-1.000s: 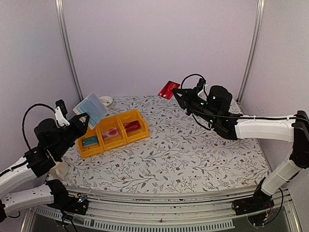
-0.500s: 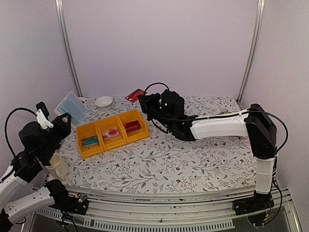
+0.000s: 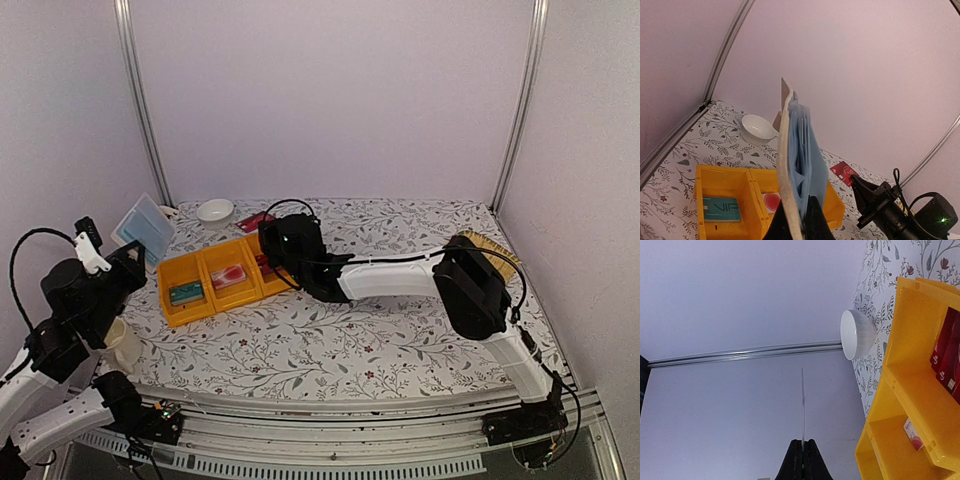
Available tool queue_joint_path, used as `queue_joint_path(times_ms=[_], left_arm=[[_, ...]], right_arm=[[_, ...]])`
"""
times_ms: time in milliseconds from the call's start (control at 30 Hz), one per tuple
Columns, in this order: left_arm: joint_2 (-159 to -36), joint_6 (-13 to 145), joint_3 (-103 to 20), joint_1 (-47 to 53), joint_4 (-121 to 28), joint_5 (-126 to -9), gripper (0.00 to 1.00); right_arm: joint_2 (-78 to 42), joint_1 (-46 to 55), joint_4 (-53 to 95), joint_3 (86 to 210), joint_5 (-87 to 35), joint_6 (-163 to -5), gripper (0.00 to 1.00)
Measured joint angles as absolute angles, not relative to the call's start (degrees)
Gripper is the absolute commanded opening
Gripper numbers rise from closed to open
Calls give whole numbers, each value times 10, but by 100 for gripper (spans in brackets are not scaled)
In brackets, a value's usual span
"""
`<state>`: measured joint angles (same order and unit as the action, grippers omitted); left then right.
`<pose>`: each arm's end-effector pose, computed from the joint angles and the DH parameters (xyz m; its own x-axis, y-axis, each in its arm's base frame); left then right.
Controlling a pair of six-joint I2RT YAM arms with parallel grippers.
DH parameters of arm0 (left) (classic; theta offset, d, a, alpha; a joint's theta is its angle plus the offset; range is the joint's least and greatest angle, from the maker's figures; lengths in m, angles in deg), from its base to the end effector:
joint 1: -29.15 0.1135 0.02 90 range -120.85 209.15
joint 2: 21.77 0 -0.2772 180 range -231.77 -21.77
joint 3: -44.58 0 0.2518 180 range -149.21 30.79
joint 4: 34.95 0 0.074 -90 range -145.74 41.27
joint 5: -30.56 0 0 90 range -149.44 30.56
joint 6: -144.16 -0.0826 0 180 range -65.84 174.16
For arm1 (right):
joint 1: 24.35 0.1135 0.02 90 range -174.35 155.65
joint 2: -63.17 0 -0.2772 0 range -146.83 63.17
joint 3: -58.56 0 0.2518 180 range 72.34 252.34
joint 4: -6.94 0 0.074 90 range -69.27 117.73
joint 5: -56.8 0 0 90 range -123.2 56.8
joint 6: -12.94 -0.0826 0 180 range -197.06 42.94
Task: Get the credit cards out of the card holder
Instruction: Place the credit card in the card box.
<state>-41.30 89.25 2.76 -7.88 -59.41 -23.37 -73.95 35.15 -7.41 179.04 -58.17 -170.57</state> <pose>0.1350 -0.0409 0.2963 -0.0346 -0.5560 -0.8305 -0.0034 0.8310 -0.5562 0.3412 0.5106 0.2241 -0.5647 0.8241 0.0443 0.0550 -0.0161 0.9984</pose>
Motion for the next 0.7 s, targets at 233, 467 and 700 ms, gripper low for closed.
queue_joint_path(times_ms=[233, 467, 700], left_arm=[[-411, 884, 37, -78, -594, -245, 0], [-407, 883, 43, -78, -590, -259, 0], [-406, 882, 44, -77, -589, -267, 0]], right_arm=[[-821, 352, -13, 1857, -609, -1748, 1], [-853, 351, 12, 1881, -643, -1764, 1], [-881, 351, 15, 1911, -663, -1772, 1]])
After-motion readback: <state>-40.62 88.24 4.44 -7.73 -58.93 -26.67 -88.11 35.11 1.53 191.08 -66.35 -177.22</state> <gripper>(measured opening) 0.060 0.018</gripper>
